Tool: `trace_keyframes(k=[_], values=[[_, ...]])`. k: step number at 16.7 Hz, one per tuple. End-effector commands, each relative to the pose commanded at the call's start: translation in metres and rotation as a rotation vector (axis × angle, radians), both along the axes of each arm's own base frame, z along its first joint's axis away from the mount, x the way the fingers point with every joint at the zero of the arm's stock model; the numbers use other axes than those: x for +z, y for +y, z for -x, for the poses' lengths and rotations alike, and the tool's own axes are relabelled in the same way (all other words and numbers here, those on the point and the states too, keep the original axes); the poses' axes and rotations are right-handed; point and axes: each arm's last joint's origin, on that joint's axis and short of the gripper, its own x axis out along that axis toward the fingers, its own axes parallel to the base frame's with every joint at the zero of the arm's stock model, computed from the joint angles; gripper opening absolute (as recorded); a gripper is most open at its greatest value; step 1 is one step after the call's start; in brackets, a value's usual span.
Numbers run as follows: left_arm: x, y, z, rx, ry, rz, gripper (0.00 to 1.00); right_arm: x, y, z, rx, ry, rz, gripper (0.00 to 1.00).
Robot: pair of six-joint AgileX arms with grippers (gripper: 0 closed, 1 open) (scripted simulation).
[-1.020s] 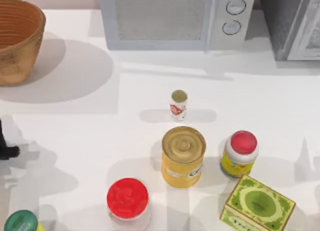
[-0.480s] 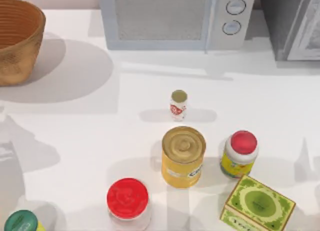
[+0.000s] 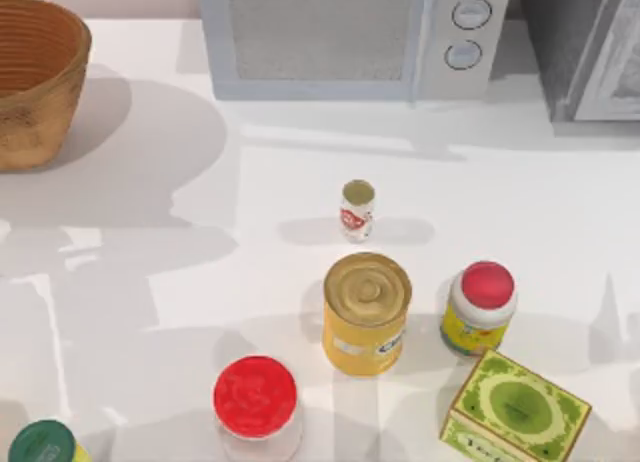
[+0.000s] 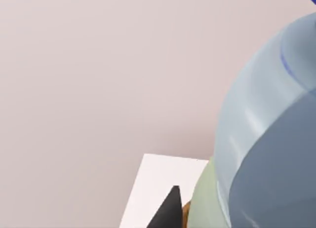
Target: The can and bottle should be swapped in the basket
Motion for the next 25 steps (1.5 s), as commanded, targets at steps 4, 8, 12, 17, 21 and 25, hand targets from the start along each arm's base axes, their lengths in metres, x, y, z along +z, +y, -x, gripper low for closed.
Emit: trace_keyframes(k=[4, 8, 12, 17, 21, 25], values=[[0.041, -0.032, -0.024, -0.134, 0.047, 0.025, 0.0, 0.0, 0.0, 0.0, 0.0, 0.0, 0.0, 1.0], [0.059, -0.052, -0.033, -0.21, 0.061, 0.035, 0.0, 0.0, 0.0, 0.0, 0.0, 0.0, 0.0, 1.0], [0.059, -0.051, -0.032, -0.206, 0.06, 0.033, 0.0, 0.0, 0.0, 0.0, 0.0, 0.0, 0.0, 1.0], [0.039, -0.051, -0.057, -0.208, 0.064, 0.036, 0.0, 0.0, 0.0, 0.0, 0.0, 0.0, 0.0, 1.0], [0.015, -0.053, -0.08, -0.21, 0.064, 0.036, 0.0, 0.0, 0.0, 0.0, 0.0, 0.0, 0.0, 1.0], [0.015, -0.054, -0.081, -0.21, 0.061, 0.035, 0.0, 0.0, 0.0, 0.0, 0.0, 0.0, 0.0, 1.0]])
